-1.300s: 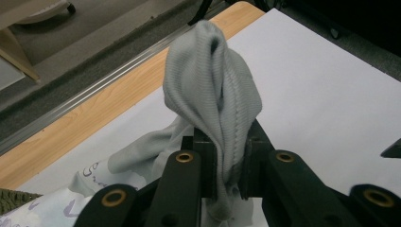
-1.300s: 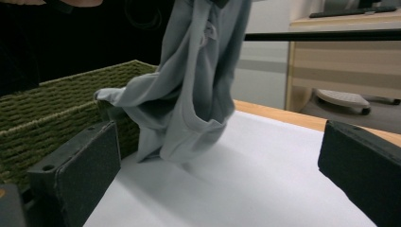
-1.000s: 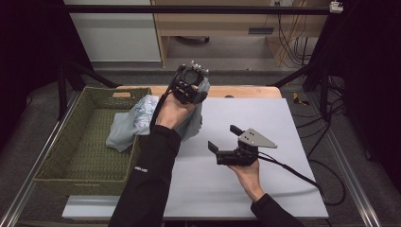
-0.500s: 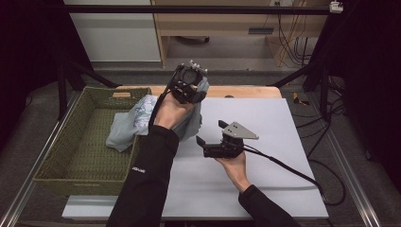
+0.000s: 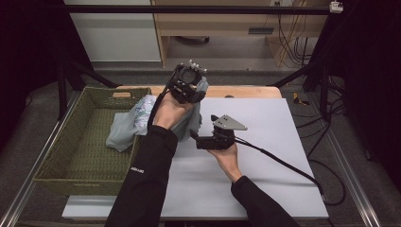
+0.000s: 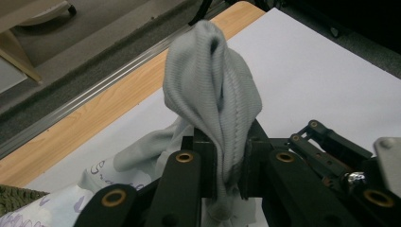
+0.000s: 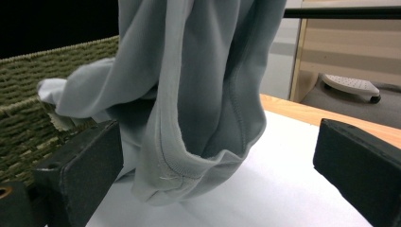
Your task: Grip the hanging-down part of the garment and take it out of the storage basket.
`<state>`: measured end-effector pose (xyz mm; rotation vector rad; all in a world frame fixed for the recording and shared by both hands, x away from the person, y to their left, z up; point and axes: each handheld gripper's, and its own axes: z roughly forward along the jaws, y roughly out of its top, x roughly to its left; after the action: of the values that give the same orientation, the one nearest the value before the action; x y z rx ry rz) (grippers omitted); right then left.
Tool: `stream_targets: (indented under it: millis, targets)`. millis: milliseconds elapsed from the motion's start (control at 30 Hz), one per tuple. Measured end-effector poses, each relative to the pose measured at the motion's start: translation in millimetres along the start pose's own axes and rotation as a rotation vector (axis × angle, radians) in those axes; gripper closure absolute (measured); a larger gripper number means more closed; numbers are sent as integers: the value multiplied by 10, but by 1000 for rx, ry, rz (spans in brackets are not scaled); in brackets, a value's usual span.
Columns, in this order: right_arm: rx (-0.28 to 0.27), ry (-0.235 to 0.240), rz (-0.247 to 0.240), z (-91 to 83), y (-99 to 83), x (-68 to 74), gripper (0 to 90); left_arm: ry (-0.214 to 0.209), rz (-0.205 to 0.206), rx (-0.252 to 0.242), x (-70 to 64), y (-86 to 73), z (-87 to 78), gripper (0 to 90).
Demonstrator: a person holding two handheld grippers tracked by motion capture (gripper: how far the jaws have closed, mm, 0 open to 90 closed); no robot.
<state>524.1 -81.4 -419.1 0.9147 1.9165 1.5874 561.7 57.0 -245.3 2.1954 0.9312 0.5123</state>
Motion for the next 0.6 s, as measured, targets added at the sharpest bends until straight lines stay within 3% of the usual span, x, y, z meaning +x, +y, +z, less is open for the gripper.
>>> stream_targets:
  millis: [300,367,400,533,567,600]
  targets:
    - [61,16,54,176,-136,-19,101,-1,5,-4,-12,14,-20,793]
    - [51,28,60,193,-145,-19,126,0,8,-3,-6,8,-28,793]
    - [67,34,70,190,-142,-21,172,1,3,-5,5,3,-35,793]
    - [52,35,24,224,-168,-48,310,0,13,2,12,-1,-48,793]
    - [62,53,68,217,-157,-15,355,1,7,-2,10,-2,-43,793]
    - [62,53,68,217,-157,-15,355,1,7,-1,9,-2,-40,793]
